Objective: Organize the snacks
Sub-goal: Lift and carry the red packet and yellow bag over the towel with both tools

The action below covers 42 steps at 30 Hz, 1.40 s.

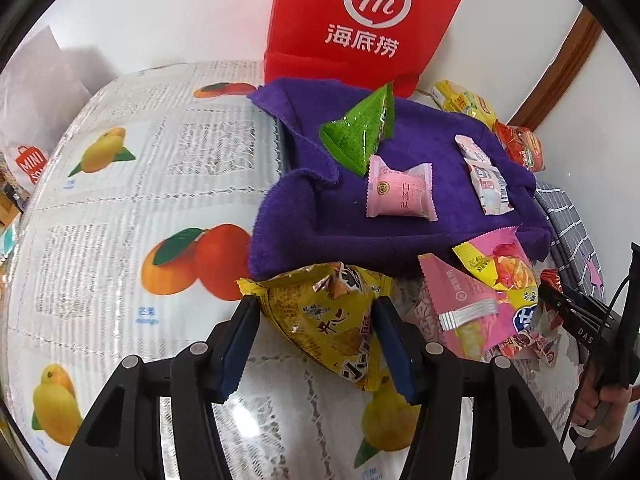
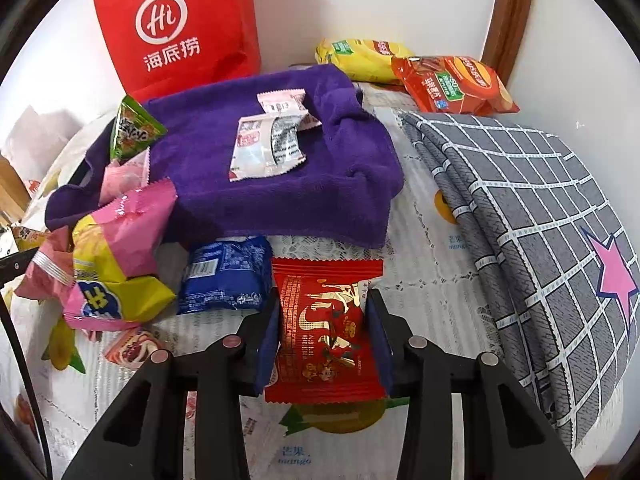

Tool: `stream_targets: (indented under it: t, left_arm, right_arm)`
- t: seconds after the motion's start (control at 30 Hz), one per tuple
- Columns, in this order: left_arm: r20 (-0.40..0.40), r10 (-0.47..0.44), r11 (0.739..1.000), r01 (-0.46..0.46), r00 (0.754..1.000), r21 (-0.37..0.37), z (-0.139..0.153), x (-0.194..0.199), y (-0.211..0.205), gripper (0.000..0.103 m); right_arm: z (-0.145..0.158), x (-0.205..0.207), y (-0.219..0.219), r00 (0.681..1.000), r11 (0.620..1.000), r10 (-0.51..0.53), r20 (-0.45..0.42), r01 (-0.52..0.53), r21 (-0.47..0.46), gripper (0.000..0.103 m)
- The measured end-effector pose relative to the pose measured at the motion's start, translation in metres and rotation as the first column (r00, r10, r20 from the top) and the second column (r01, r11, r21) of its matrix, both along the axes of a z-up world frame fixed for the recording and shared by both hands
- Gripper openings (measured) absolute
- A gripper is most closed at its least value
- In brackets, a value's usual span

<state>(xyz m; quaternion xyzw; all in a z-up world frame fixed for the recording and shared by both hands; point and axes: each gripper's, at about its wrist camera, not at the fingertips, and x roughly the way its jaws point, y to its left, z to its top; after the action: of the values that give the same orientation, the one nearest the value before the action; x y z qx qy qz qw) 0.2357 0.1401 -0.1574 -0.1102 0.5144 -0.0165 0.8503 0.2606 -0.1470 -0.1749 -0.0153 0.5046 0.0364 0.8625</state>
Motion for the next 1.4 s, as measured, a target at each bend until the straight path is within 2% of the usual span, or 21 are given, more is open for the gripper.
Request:
stream_targets:
  t: [0.63, 1.17, 1.4]
  left_arm:
    - [0.083, 0.028, 0.999, -0.029, 0.996, 0.015, 0.047, -0.02, 0.012, 0.056]
    - [0.133, -0.025, 1.0, 0.025, 0.991, 0.002, 0.092, 0.017, -0.004, 0.056]
    - [0.156, -0.075, 0.997, 0.071, 0.985, 0.031, 0.11, 0.042, -0.024, 0.056]
  right_arm:
    - [0.052, -0.014, 0.005, 0.995, 0.998, 0.01, 0.104, -0.016, 0.057, 0.04]
    - [0.088, 0.025, 0.023, 0.982, 0.996, 0.02, 0.189, -0.036, 0.082, 0.04]
    - [0.088, 0.05, 0.033, 0.98, 0.994, 0.027, 0.198, -0.047, 0.095, 0.04]
